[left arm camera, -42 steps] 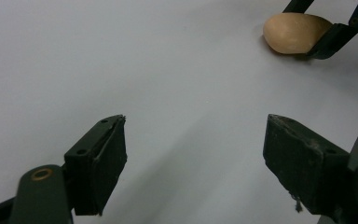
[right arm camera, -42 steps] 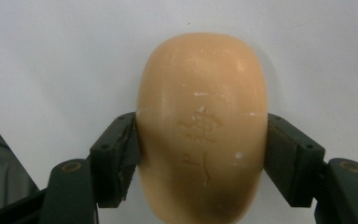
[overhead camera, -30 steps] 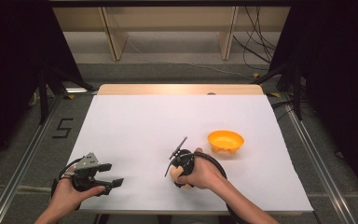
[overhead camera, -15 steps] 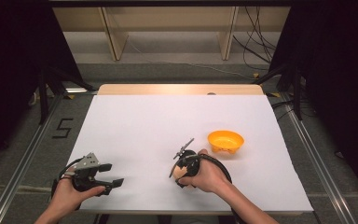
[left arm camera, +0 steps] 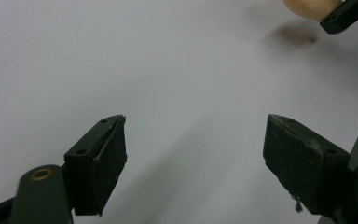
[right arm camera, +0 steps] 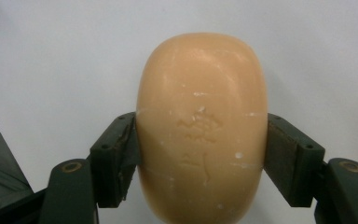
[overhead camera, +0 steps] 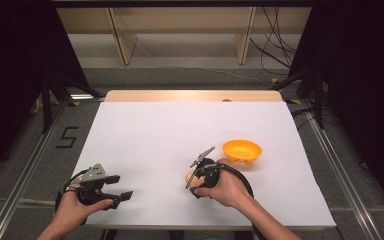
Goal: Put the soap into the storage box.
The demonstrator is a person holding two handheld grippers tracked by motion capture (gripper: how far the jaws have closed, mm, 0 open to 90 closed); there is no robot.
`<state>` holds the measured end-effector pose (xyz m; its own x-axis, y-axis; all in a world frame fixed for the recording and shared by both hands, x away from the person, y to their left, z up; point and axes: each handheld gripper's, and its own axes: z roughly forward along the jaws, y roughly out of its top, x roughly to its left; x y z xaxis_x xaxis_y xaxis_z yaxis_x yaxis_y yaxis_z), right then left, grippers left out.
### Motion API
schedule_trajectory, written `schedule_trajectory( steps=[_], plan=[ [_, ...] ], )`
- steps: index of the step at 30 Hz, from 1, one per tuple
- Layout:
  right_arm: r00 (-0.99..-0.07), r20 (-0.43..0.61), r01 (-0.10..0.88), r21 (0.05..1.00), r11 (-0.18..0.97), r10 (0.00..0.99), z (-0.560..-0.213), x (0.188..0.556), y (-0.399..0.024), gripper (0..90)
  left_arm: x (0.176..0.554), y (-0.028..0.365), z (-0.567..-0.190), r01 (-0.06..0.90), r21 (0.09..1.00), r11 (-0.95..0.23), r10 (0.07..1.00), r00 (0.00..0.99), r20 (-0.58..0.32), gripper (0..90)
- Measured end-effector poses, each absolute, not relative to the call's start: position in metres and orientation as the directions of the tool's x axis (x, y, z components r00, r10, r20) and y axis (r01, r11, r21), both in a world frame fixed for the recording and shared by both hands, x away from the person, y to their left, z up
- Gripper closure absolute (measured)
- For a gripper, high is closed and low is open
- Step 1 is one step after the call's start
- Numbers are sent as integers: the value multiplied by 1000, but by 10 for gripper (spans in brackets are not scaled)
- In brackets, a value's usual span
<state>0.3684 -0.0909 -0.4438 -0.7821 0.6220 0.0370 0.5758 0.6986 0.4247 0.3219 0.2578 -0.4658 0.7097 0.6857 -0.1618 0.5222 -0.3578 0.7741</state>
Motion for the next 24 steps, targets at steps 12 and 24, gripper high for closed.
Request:
schedule_trajectory(
  steps=[12,24],
  plan=[
    [-776,52,579,452,678,629,-440,367,-100,334,322,257,-466,525,776,-350,689,706,-167,210],
    [-768,43,581,466,667,639,-436,366,-109,334,321,258,-466,535,770,-347,693,699,-173,210]
  ],
)
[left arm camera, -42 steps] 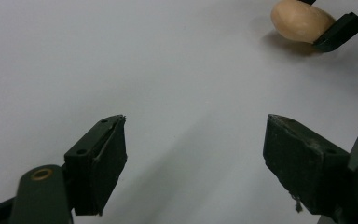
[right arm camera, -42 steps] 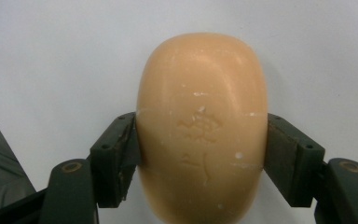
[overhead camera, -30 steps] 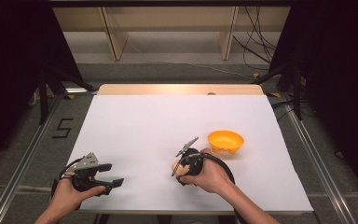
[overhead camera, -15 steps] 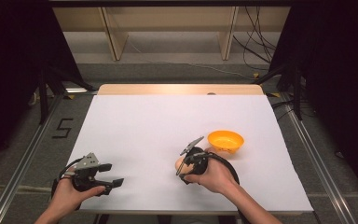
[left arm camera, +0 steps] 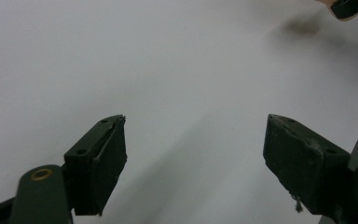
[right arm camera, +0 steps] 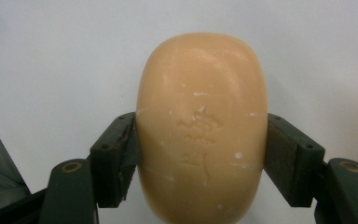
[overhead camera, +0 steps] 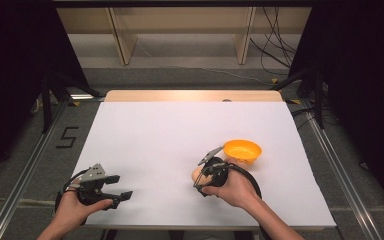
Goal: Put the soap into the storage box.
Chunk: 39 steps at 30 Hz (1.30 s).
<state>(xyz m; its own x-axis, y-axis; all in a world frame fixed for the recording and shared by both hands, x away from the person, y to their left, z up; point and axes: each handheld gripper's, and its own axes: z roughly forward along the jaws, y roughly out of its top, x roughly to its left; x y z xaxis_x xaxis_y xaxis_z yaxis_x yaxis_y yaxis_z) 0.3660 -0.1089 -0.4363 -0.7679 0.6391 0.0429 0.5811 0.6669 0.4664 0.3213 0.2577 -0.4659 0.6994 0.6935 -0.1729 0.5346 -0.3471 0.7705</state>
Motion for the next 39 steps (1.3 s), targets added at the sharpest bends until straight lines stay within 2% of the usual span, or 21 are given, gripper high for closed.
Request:
schedule_trajectory(
  steps=[11,13,14,32,33,39],
  plan=[
    [-751,32,591,479,650,659,-432,365,-122,334,321,257,-466,537,772,-339,696,696,-179,210],
    [-727,54,623,472,623,685,-432,362,-122,334,321,257,-466,537,772,-339,695,696,-180,210],
    [-743,39,602,475,642,668,-432,364,-125,334,321,257,-466,538,772,-339,697,695,-177,210],
    [-717,27,620,482,619,697,-425,362,-143,334,322,257,-467,527,776,-347,689,704,-170,210],
    [-714,23,618,491,614,700,-425,363,-144,334,323,258,-467,525,768,-367,693,705,-150,209],
    [-703,22,630,483,608,711,-424,361,-151,334,322,256,-468,529,772,-351,689,705,-169,209]
  ],
)
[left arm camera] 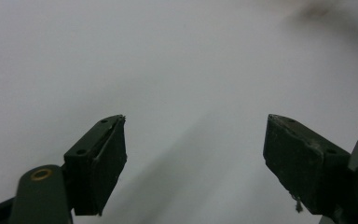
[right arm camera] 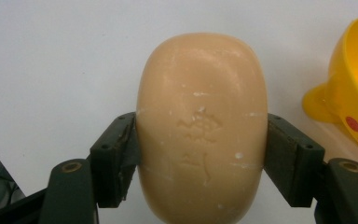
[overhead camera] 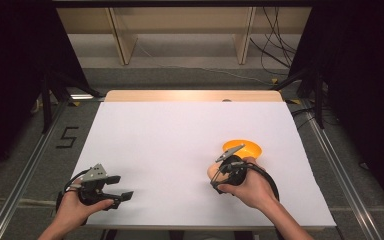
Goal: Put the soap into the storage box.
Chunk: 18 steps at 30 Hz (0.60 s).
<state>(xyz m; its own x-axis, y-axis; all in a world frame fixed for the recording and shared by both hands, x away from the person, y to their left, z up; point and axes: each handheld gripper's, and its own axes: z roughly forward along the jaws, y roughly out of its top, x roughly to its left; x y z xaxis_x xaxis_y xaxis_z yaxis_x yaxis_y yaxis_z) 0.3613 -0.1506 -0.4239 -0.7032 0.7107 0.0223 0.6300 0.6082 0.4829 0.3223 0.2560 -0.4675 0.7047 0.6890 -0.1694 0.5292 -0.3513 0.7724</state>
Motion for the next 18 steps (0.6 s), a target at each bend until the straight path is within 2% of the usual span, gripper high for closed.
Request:
schedule_trajectory(
  steps=[18],
  plan=[
    [-663,42,667,486,565,747,-424,358,-168,334,323,256,-467,529,769,-358,690,705,-164,209]
  ],
)
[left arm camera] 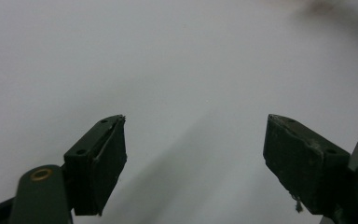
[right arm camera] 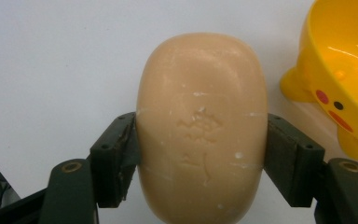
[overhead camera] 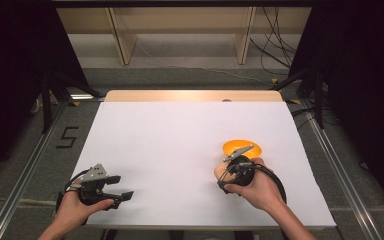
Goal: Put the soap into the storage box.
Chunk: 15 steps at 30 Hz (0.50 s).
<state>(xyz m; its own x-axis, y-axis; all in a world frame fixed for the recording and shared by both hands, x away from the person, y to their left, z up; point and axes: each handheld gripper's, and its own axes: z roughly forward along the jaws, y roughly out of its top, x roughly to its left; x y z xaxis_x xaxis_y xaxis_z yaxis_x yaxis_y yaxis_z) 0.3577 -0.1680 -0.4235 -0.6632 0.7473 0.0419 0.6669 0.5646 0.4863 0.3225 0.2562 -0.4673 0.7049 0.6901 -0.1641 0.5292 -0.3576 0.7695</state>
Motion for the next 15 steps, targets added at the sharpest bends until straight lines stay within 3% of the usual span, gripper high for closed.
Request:
schedule_trajectory(
  steps=[15],
  plan=[
    [-635,40,685,490,538,772,-423,355,-184,334,323,255,-467,521,777,-354,685,710,-164,207]
  ],
)
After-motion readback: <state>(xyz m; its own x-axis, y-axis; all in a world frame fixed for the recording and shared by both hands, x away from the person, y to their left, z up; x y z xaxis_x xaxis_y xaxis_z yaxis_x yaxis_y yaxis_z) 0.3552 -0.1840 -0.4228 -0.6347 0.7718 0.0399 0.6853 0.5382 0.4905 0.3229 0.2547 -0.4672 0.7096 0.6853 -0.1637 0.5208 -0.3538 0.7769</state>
